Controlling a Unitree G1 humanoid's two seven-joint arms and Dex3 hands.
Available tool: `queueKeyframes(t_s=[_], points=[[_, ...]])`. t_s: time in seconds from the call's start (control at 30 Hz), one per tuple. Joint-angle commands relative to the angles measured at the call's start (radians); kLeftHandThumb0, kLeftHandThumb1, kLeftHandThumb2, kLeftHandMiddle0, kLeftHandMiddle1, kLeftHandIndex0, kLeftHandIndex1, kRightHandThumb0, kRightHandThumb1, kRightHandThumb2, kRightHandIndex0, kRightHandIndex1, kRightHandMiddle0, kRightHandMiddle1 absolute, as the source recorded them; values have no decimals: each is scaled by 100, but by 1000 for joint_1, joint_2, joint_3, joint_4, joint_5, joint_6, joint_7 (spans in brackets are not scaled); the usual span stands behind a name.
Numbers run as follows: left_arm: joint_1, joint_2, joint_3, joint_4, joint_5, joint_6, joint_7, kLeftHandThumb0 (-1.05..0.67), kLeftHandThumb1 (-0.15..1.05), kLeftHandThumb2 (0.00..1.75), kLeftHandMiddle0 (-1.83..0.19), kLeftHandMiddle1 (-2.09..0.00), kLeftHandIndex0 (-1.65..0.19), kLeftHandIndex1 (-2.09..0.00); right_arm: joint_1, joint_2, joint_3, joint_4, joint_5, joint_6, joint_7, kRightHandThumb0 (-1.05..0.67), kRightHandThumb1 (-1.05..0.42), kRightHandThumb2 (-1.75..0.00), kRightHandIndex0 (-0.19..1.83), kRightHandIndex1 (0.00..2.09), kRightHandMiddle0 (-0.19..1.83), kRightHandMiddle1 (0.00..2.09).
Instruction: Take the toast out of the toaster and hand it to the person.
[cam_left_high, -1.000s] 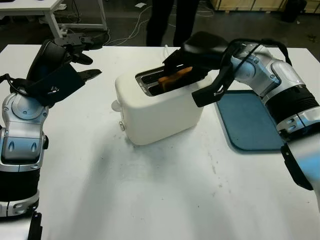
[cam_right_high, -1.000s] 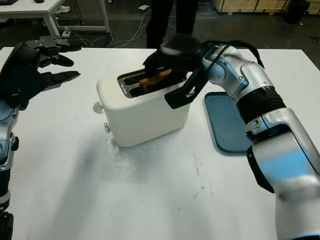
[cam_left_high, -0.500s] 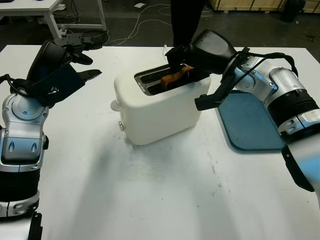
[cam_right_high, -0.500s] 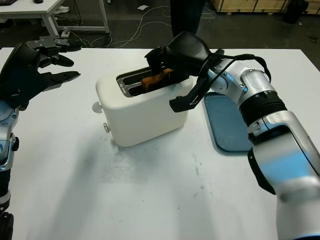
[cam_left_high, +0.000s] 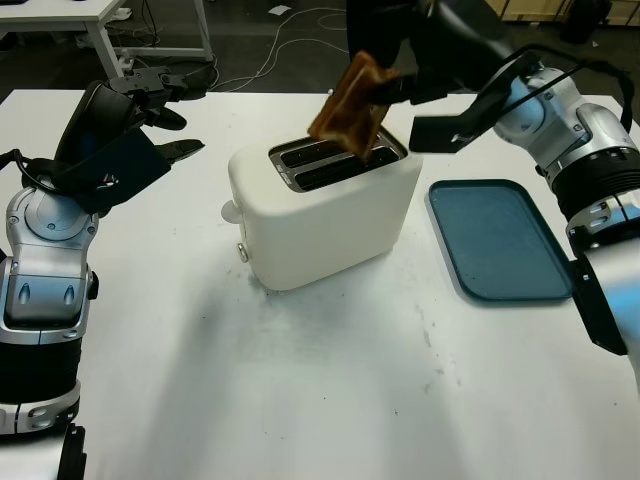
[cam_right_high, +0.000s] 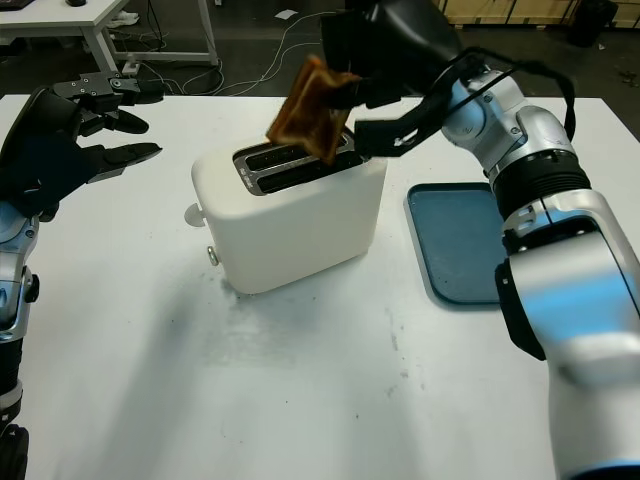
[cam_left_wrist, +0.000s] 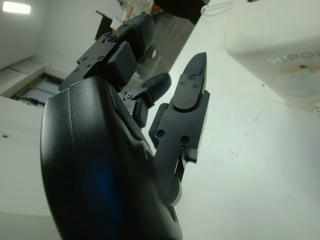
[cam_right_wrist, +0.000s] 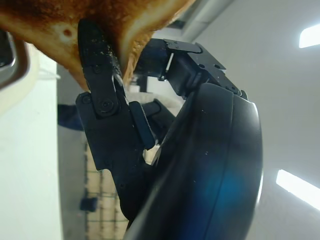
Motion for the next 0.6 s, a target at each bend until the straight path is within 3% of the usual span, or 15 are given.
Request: queueKeyframes(t_s=[0.0, 0.3, 0.57], points=[[2, -1, 2, 7, -3, -14, 4, -12, 91, 0, -35, -97, -57, -30, -29, 5, -23, -1, 37, -5, 27, -41, -92, -37, 91, 175, 66, 175], [-2, -2, 1, 5, -7, -5, 0, -11, 91, 0, -33, -97, -56, -31, -35, 17, -108, 14, 162, 17, 156, -39, -92, -39, 97, 175, 66, 173], [-4, -3, 0, 10, -9, -9, -1, -14, 91, 0, -33, -98, -56, -32, -24, 39, -203, 24, 288, 89, 242, -36, -92, -31, 105, 175, 81, 175]])
